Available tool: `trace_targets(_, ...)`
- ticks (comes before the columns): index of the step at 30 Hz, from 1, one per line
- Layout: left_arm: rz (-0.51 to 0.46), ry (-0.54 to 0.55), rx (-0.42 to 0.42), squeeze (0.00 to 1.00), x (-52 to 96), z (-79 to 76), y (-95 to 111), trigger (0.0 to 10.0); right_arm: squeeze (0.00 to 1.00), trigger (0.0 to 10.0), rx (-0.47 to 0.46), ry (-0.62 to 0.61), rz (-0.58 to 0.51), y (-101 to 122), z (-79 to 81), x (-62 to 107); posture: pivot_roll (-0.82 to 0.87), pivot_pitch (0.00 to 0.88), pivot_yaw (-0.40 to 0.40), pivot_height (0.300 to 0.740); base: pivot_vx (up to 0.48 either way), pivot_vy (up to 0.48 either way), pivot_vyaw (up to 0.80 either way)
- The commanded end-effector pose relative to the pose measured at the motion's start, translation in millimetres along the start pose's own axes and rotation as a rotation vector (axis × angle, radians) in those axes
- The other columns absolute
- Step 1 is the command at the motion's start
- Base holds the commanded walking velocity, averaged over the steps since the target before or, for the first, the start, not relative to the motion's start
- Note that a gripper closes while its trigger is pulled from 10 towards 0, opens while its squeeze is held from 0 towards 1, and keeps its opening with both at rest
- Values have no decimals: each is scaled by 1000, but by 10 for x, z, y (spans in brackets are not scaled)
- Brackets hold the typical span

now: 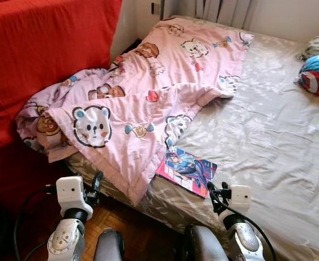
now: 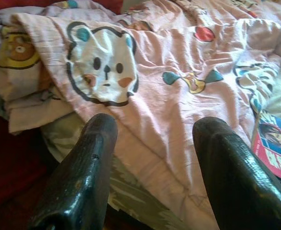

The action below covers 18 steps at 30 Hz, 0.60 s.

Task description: Clean up the room

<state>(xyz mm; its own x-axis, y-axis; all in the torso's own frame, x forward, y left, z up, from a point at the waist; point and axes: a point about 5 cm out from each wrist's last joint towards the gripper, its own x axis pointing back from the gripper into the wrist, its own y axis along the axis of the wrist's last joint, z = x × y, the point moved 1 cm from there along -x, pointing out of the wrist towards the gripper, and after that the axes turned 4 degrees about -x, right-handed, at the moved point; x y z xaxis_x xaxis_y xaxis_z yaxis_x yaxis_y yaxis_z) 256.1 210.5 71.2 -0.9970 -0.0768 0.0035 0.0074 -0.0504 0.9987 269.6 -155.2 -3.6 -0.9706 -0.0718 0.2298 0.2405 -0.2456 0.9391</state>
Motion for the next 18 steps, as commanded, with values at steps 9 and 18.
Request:
trace_targets(9,12,-3,4,0,25,-1,-6,10000,0,10000,-19,13,35,-90,29,37,6,210,-29,625,0,0,0)
trace_targets(18,10,-4,1,0,17,0,6,10000,0,10000,12,37,48,-122,52,51,9,210,-27,625,0,0,407)
